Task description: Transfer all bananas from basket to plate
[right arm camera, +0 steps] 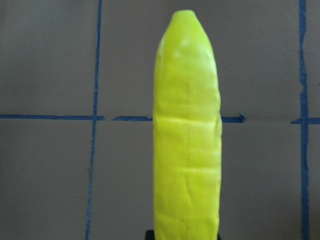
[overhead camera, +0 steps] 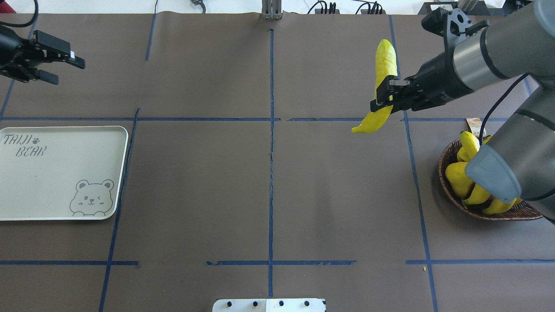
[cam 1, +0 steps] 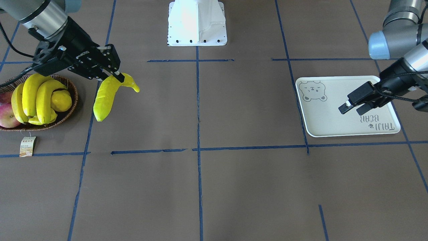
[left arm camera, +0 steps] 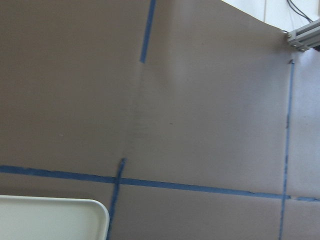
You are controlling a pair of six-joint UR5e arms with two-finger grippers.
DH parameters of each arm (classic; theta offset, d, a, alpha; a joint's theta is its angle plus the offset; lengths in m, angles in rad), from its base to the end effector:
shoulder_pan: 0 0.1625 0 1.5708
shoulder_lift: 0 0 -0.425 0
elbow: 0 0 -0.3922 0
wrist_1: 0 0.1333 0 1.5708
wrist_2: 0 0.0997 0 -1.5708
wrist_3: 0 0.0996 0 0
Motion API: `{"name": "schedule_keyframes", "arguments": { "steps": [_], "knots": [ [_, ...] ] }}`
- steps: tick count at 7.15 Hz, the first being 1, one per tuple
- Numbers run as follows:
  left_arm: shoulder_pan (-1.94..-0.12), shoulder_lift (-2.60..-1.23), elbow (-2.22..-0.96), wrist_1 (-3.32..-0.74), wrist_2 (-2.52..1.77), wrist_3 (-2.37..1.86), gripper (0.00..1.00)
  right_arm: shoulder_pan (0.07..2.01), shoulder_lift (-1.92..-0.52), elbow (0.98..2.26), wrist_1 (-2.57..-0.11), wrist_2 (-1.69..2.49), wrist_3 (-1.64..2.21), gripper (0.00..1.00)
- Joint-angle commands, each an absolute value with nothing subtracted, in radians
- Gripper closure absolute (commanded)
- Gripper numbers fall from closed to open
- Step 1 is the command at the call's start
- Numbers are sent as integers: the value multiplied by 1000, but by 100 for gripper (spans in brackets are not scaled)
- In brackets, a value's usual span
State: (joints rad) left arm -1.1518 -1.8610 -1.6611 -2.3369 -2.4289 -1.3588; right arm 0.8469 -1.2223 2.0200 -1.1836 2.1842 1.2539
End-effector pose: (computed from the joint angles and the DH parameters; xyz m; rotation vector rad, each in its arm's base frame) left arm 0.1855 -0.5590 0.3600 0.0853 1.3019 -0.3124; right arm -0.2954 -0.4489 0.2195 0.1783 -1.2458 0.0950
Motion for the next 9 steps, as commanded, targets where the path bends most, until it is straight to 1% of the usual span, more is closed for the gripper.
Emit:
{"name": "schedule_keyframes", "arguments": {
  "steps": [1, 2, 4, 6, 7, 9],
  "knots": [
    [-1074, -1937, -1660, -2547, -2317, -1730, 4, 725, -1216, 2010, -928, 2036, 1478, 97],
    [-1040, -1994, -1660, -2604, -2304, -1882, 4, 683, -1216, 2005, -858, 1972, 1512, 97],
    [-899, -2141, -1664, -2614, -2159, -2065, 4, 626, -1156, 1979, -851, 1951, 1511, 97],
    [-871, -2181, -1670, -2614, -2123, -2098, 4, 539, -1118, 1980, -851, 1950, 1505, 98],
    [-835, -2190, -1669, -2614, -2117, -2092, 4, 528, -1076, 1979, -867, 1950, 1506, 98],
    [-757, -2218, -1675, -2618, -2074, -2083, 4, 523, -1072, 1979, -868, 1948, 1505, 98]
  ]
}}
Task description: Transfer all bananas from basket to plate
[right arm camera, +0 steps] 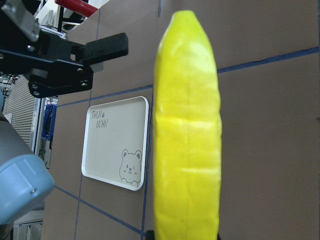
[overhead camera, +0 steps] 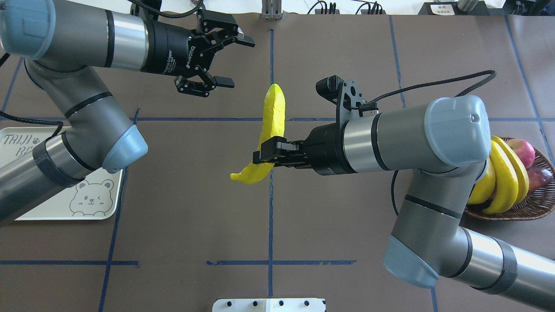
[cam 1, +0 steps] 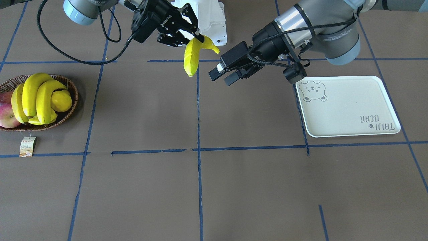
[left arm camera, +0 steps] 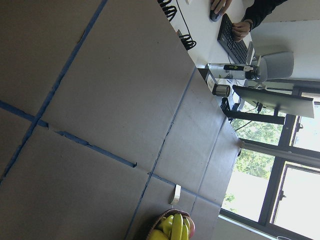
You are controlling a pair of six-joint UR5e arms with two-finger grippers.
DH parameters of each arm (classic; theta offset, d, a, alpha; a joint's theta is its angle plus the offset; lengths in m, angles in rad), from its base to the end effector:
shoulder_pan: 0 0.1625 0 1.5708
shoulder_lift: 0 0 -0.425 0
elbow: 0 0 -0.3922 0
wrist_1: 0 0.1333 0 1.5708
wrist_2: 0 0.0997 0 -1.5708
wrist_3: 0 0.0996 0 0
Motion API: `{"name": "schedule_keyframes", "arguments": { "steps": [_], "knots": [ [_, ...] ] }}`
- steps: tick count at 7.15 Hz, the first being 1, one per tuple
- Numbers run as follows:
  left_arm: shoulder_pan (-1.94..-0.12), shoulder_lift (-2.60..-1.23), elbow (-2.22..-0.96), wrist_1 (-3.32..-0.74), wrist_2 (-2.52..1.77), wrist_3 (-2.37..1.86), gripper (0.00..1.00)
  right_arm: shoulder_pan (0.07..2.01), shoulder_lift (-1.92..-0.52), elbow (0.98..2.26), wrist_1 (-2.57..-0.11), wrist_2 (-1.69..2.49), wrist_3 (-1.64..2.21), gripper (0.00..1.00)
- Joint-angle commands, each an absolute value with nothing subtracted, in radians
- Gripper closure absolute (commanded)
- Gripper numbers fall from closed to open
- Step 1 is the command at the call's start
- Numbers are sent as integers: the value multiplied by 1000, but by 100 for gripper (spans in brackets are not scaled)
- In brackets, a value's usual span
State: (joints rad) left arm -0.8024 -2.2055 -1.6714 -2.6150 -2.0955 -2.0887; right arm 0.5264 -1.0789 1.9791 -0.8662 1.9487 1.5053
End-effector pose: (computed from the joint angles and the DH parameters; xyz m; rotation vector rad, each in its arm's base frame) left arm 0.3616 -0.4941 0.1262 -0.1279 1.7727 -0.4947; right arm -0.4128 -0.3516 0.1271 0.1810 -1.5924 0.0545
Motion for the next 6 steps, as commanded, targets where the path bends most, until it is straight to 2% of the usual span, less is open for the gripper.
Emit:
{"name": "schedule_keyframes", "arguments": {
  "steps": [1, 6],
  "knots": [
    [-724, -2218, -1674, -2660, -2051, -2082, 3, 523, -1074, 1977, -870, 1947, 1505, 98],
    [-687, -2203, -1675, -2665, -2054, -1808, 5, 526, -1074, 1977, -868, 1947, 1503, 98]
  ]
}}
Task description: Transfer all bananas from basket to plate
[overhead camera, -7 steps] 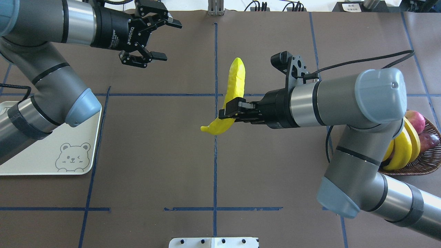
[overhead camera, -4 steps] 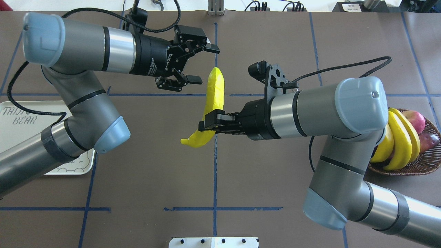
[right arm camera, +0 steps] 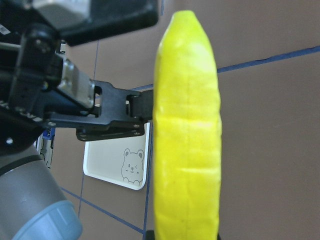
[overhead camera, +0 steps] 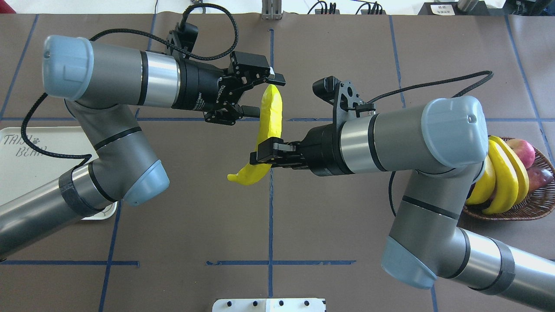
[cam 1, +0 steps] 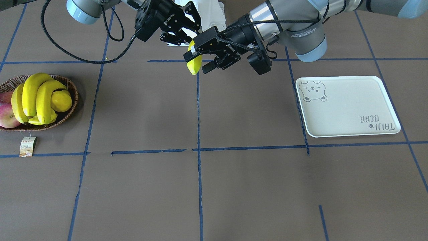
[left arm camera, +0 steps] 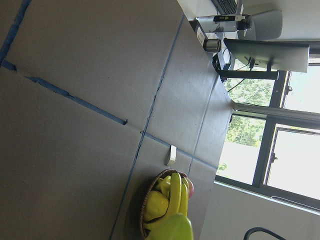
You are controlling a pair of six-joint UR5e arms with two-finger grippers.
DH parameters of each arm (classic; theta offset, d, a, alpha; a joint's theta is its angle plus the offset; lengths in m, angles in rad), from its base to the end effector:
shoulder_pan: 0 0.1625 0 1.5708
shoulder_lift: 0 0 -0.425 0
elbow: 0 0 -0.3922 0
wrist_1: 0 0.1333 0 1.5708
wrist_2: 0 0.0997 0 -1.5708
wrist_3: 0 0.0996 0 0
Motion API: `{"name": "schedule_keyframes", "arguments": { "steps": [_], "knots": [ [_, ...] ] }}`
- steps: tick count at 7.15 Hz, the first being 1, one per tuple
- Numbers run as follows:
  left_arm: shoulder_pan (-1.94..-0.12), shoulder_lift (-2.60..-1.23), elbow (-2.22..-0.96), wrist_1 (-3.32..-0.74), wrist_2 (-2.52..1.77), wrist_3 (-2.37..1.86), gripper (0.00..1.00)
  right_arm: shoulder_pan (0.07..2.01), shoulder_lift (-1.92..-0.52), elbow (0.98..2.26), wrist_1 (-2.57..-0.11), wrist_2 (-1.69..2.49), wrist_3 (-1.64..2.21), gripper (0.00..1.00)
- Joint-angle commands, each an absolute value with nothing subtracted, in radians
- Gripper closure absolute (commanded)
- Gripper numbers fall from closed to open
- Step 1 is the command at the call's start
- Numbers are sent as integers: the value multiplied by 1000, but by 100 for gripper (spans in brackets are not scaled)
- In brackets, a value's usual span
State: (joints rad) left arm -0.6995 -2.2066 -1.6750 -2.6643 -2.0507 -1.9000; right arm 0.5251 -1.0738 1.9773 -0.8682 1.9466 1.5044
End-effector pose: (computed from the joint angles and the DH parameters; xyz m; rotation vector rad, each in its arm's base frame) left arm 0.4040 -0.4540 0.1208 -0.0005 1.8128 -0.2925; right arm -0.4139 -0.3516 0.1251 0.1828 -1.5934 0.0541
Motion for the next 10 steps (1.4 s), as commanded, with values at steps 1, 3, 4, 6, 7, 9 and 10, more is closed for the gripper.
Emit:
{"name": "schedule_keyframes", "arguments": {
  "steps": [1, 3, 4, 6, 7, 9, 10],
  "knots": [
    [-675, -2204, -1675, -2665, -2054, -1798, 5, 528, -1074, 1977, -868, 1947, 1503, 98],
    [-658, -2204, -1681, -2668, -2054, -1792, 8, 528, -1074, 1977, -867, 1947, 1502, 98],
    [-658, -2204, -1683, -2669, -2054, -1793, 32, 528, -1075, 1977, -867, 1947, 1503, 98],
    [-660, -2169, -1727, -2666, -2052, -1805, 100, 528, -1078, 1979, -867, 1948, 1502, 89],
    [-660, -2134, -1759, -2665, -2054, -1804, 100, 528, -1077, 1977, -867, 1948, 1502, 35],
    [-661, -2132, -1759, -2663, -2052, -1804, 100, 529, -1077, 1985, -867, 1947, 1512, 0],
    [-661, -2131, -1759, -2663, -2052, -1804, 100, 531, -1075, 1988, -867, 1948, 1513, 0]
  ]
}}
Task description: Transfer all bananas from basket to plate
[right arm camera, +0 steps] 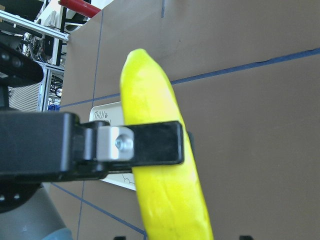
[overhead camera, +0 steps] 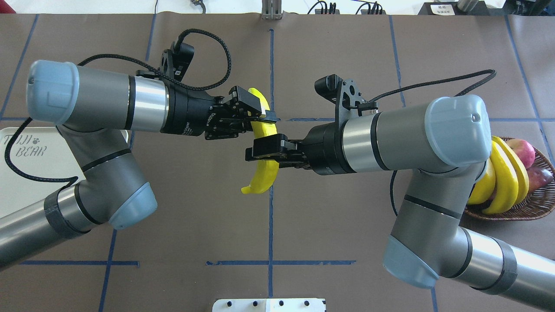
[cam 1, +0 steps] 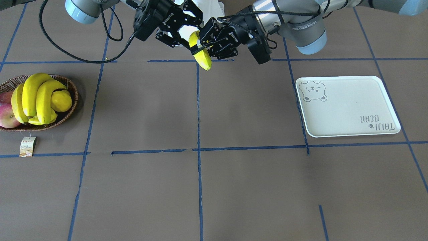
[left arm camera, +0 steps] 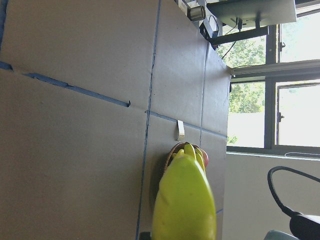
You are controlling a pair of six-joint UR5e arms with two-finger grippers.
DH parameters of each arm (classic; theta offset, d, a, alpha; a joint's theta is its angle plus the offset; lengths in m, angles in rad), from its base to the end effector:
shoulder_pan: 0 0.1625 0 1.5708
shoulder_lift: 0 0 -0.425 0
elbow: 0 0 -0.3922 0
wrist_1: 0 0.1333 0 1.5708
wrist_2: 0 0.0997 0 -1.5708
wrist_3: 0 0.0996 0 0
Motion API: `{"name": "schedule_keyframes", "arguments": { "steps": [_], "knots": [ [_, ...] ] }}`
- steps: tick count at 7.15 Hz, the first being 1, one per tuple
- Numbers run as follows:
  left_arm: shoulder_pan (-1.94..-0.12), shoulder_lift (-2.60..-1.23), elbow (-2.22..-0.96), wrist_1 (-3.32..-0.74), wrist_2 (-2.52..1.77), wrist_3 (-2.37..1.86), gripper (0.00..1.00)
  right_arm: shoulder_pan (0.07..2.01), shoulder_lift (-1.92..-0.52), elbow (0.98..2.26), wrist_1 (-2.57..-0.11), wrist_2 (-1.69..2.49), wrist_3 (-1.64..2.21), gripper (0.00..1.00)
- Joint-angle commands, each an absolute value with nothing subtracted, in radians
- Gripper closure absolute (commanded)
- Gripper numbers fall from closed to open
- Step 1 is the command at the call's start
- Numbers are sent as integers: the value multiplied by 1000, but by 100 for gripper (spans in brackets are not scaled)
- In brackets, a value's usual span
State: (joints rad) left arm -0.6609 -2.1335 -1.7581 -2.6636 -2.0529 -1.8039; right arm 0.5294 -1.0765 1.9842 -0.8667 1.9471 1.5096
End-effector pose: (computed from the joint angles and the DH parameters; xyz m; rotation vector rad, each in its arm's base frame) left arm 0.3980 -0.4198 0.1349 0.0533 1.8144 -0.1901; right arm -0.4099 -0.3519 0.1241 0.1839 -1.5987 0.0593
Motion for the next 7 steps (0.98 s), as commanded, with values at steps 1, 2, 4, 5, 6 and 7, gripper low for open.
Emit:
{"name": "schedule_keyframes", "arguments": {
  "steps": [1, 2, 4, 5, 6, 7],
  "knots": [
    [-661, -2126, -1759, -2661, -2052, -1804, 100, 534, -1075, 1996, -865, 1948, 1513, 0],
    [-676, -2125, -1752, -2646, -2049, -1793, 100, 544, -1080, 2014, -870, 1956, 1514, 0],
    [-741, -2117, -1755, -2445, -2125, -1749, 100, 604, -1121, 2043, -871, 1971, 1513, 0],
    [-796, -2073, -1759, -2378, -2170, -1676, 100, 645, -1144, 2046, -893, 1976, 1505, 0],
    [-868, -1996, -1759, -2358, -2221, -1652, 100, 670, -1163, 2045, -913, 1976, 1502, 0],
    [-915, -1894, -1769, -2346, -2242, -1637, 100, 716, -1198, 2042, -923, 1977, 1502, 0]
  ]
}}
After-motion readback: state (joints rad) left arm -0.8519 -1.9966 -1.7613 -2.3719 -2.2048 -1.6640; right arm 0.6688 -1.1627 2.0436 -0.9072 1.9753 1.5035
